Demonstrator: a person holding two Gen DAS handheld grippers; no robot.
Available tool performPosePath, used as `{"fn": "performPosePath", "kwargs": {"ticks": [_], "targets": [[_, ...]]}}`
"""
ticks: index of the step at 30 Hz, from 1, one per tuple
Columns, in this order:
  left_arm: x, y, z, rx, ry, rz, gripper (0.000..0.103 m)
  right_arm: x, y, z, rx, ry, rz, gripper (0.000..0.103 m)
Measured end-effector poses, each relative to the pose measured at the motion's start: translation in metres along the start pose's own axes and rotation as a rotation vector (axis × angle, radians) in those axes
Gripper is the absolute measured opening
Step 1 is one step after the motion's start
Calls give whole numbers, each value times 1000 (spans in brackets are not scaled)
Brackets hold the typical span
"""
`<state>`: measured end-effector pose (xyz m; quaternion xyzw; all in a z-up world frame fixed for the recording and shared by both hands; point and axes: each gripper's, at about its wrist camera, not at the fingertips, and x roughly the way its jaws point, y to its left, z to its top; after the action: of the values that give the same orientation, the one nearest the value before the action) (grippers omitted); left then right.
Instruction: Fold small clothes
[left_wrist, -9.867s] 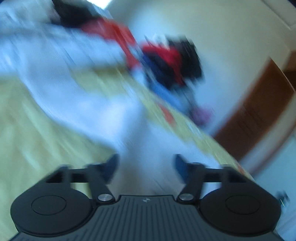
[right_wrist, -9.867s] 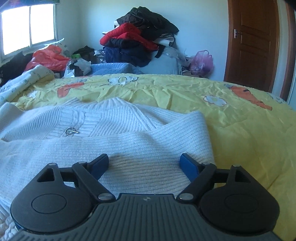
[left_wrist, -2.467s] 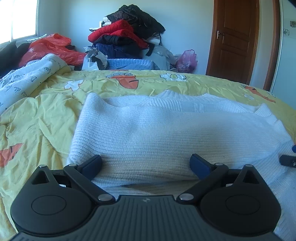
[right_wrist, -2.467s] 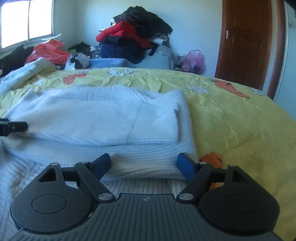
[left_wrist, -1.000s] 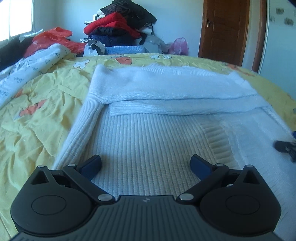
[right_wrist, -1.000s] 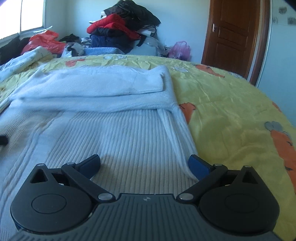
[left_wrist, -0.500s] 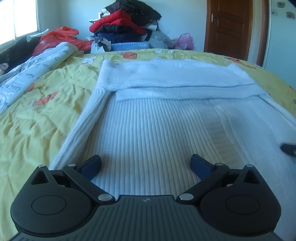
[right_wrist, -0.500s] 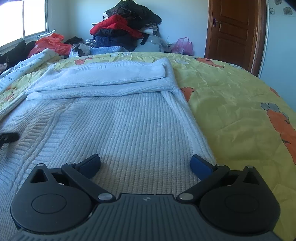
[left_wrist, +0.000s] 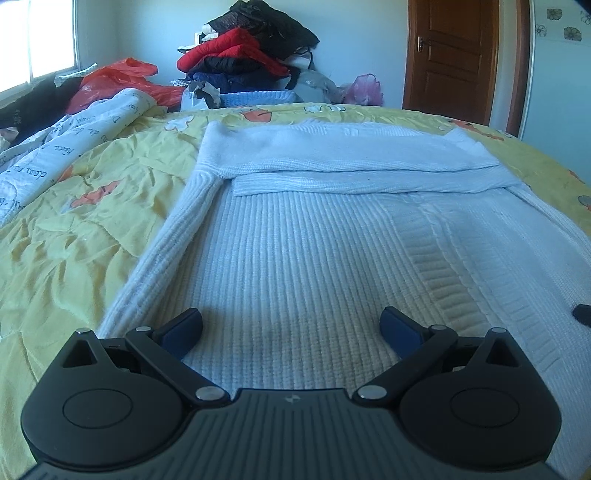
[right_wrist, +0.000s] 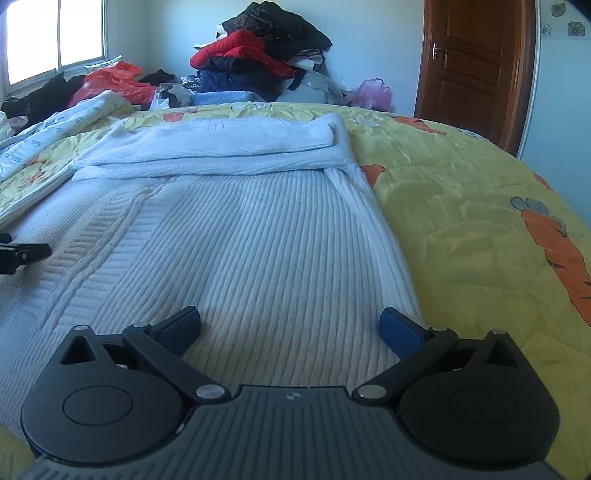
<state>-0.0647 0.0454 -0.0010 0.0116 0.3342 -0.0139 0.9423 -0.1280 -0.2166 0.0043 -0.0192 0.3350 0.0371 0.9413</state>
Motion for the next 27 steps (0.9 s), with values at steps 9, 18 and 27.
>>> {"fn": "performPosePath", "kwargs": {"ticks": [9,18,27], "targets": [[-18,-6,-15,-16,-9,41,103,-7,0,-5,-1,-6,5,101],[-16,-4,-14,-21,-12,36,103,-5,-1,-6,0,-17,9,102],[-19,-7,-16,-20,-16,48,103,-5,-1,-6,1,-17,9,102]]}}
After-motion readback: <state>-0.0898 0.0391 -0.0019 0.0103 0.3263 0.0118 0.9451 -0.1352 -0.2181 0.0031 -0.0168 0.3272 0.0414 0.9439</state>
